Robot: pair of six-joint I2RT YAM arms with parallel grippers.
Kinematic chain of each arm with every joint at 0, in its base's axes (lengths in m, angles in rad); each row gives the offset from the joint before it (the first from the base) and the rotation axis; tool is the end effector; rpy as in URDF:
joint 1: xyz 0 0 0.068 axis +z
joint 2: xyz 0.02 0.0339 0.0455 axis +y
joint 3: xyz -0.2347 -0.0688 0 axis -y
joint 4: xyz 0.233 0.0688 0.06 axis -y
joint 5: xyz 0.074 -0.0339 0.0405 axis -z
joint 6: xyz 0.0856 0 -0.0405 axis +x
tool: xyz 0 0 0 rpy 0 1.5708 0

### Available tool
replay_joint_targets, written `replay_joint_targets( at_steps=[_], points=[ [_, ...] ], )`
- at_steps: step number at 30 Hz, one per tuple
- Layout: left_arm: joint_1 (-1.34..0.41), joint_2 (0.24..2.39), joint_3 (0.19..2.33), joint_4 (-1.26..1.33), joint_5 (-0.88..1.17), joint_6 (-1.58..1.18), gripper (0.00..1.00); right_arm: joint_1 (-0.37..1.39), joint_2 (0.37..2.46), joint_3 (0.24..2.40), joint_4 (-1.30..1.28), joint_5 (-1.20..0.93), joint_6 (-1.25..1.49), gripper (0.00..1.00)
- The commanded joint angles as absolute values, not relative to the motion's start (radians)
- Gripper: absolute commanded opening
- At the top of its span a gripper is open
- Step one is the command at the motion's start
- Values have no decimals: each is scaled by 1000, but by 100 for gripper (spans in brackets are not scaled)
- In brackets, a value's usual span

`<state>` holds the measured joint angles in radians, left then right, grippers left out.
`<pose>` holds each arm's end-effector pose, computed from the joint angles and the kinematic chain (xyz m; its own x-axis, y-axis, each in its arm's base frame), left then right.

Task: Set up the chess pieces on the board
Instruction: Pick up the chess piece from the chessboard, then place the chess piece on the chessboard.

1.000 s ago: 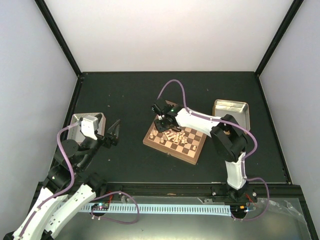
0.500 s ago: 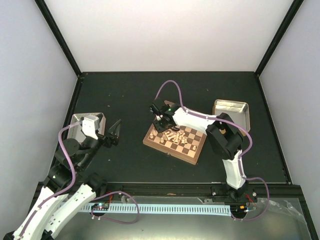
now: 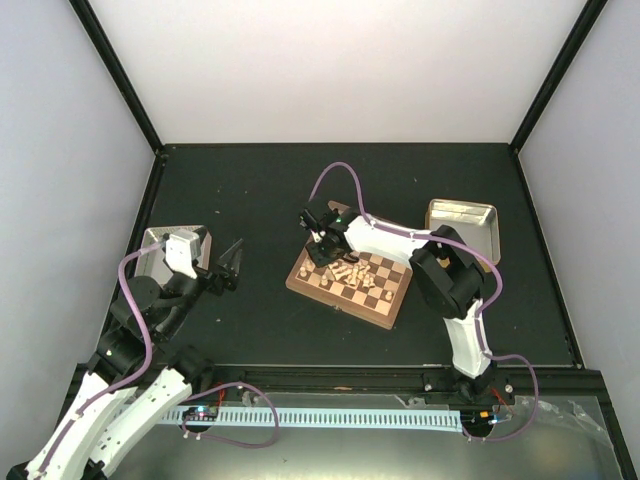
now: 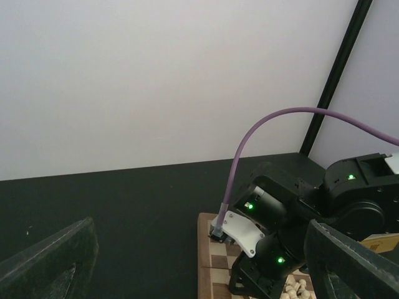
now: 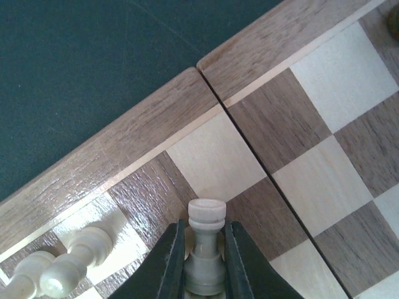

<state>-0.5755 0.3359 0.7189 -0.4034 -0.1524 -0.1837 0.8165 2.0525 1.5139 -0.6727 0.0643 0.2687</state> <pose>0.1335 -0.0711 0.3304 -0.0918 -0.1556 -0.9835 0.4006 0.8985 -0.1796 0.2886 0.2991 0.1043 -0.8070 -0.4719 -0.3551 -0.5161 0.8558 0.0354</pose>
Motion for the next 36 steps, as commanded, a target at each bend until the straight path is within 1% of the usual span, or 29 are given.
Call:
replay_joint_targets(
  at_steps=[1, 11, 20, 23, 29, 32, 36],
  points=[
    [-568, 349, 718, -392, -137, -192, 92, 811, 2019, 1483, -612, 67, 250, 13],
    [-567, 387, 707, -352, -56, -263, 92, 810, 1822, 1275, -289, 115, 205, 13],
    [-567, 471, 645, -239, 73, -446, 92, 809, 1644, 1052, -34, 80, 195, 13],
    [-567, 530, 642, -204, 136, -525, 92, 810, 1555, 975, 38, 14, 160, 13],
    [-568, 661, 652, -127, 302, -673, 91, 809, 1414, 853, 145, -282, 39, 13],
    [-568, 719, 662, -92, 361, -730, 90, 810, 1359, 800, 220, -357, 11, 14],
    [-567, 793, 695, -88, 430, -774, 85, 810, 1311, 756, 299, -429, -26, 14]
  ],
)
